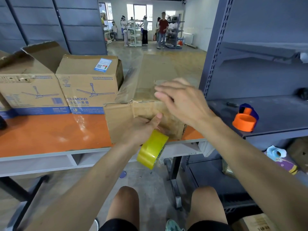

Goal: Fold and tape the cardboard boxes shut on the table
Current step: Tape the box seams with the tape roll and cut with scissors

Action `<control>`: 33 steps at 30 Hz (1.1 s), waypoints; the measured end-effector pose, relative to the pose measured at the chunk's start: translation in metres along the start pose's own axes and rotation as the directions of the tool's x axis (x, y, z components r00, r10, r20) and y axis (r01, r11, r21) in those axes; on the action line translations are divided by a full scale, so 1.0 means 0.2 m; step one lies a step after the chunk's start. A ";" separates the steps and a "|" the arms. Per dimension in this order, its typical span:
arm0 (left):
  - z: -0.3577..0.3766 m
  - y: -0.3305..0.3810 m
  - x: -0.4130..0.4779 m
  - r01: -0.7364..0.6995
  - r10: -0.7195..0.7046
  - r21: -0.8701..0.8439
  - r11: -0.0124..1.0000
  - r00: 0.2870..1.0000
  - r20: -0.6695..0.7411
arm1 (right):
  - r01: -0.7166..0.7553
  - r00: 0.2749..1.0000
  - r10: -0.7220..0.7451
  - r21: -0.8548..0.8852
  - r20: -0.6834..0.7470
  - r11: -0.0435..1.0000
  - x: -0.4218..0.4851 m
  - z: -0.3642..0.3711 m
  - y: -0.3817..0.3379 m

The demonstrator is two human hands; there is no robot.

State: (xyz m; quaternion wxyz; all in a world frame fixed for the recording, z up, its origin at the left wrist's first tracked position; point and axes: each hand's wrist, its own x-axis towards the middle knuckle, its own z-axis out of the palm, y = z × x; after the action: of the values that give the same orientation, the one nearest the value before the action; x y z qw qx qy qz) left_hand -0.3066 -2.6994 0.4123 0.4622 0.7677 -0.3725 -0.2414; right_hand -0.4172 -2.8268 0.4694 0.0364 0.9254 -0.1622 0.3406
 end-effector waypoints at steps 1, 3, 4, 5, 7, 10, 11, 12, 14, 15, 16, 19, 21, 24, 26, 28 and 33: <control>0.00 -0.01 0.00 -0.009 0.009 0.004 1.000 1.000 -0.005 | 0.014 1.000 -0.014 -0.028 0.012 1.000 0.00 0.04 -0.02; 0.00 -0.02 0.01 -0.021 0.021 -0.008 1.000 1.000 -0.013 | 0.061 0.991 -0.074 -0.110 -0.112 0.992 -0.01 0.11 -0.03; -0.01 -0.03 0.01 -0.022 0.022 -0.024 0.999 1.000 -0.016 | 0.098 0.971 -0.132 -0.174 -0.198 0.980 -0.02 0.13 -0.02; -0.01 -0.03 0.01 -0.024 0.024 -0.039 0.999 1.000 -0.011 | 0.128 0.947 -0.189 -0.235 -0.259 0.964 -0.03 0.16 -0.02; -0.01 -0.04 0.02 -0.022 0.025 -0.075 0.997 0.999 0.039 | 0.167 0.914 -0.270 -0.326 -0.302 0.931 -0.04 0.19 0.00; 0.00 -0.06 0.02 -0.020 0.030 -0.118 0.993 0.996 0.078 | 0.188 0.922 -0.297 -0.385 -0.249 0.904 -0.06 0.20 0.01; 0.00 -0.07 0.01 -0.018 0.028 -0.135 0.991 0.997 0.070 | 0.197 0.925 -0.303 -0.393 -0.228 0.898 -0.07 0.20 0.02; 0.01 -0.07 0.00 -0.017 0.027 -0.154 0.988 0.998 0.065 | 0.204 0.932 -0.301 -0.394 -0.202 0.896 -0.08 0.20 0.02; 0.02 -0.09 -0.02 -0.042 0.055 -0.183 0.982 0.996 0.066 | 0.213 0.953 -0.278 -0.385 -0.123 0.898 -0.10 0.18 0.01; 0.02 -0.09 -0.03 -0.068 0.081 -0.196 0.978 0.995 0.059 | 0.210 0.965 -0.252 -0.369 -0.069 0.905 -0.11 0.17 0.00; 0.02 -0.09 -0.05 -0.097 0.110 -0.220 0.971 0.993 0.049 | 0.199 0.974 -0.223 -0.346 -0.030 0.917 -0.13 0.15 -0.01; 0.01 -0.09 -0.10 -0.126 0.157 -0.317 0.940 0.985 0.073 | 0.086 0.988 -0.110 -0.209 -0.106 0.974 -0.25 0.11 -0.02; 0.02 -0.08 -0.14 -0.109 0.153 -0.372 0.922 0.984 0.089 | -0.049 0.968 0.039 -0.036 -0.247 0.998 -0.37 0.09 -0.03; 0.10 -0.06 -0.18 -0.130 0.153 -0.409 0.903 0.988 0.025 | -0.211 0.922 0.266 0.211 -0.282 0.954 -0.57 0.07 -0.08; 0.17 -0.03 -0.21 -0.176 0.179 -0.424 0.888 0.983 -0.033 | -0.299 0.916 0.370 0.348 -0.156 0.888 -0.65 0.05 -0.12; 0.24 -0.01 -0.23 -0.217 0.209 -0.427 0.878 0.976 -0.067 | -0.406 0.897 0.440 0.499 0.054 0.766 -0.69 0.03 -0.15; 0.35 0.01 -0.28 -0.327 0.263 -0.405 0.854 0.943 -0.206 | -0.567 0.795 0.533 0.665 0.289 0.486 -0.75 0.03 -0.13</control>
State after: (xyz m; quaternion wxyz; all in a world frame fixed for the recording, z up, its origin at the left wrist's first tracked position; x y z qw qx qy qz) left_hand -0.3912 -2.6924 0.3846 0.6785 0.5942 -0.3885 -0.1886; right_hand -0.5120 -2.7611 0.3685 -0.4450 0.7675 -0.3019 0.3489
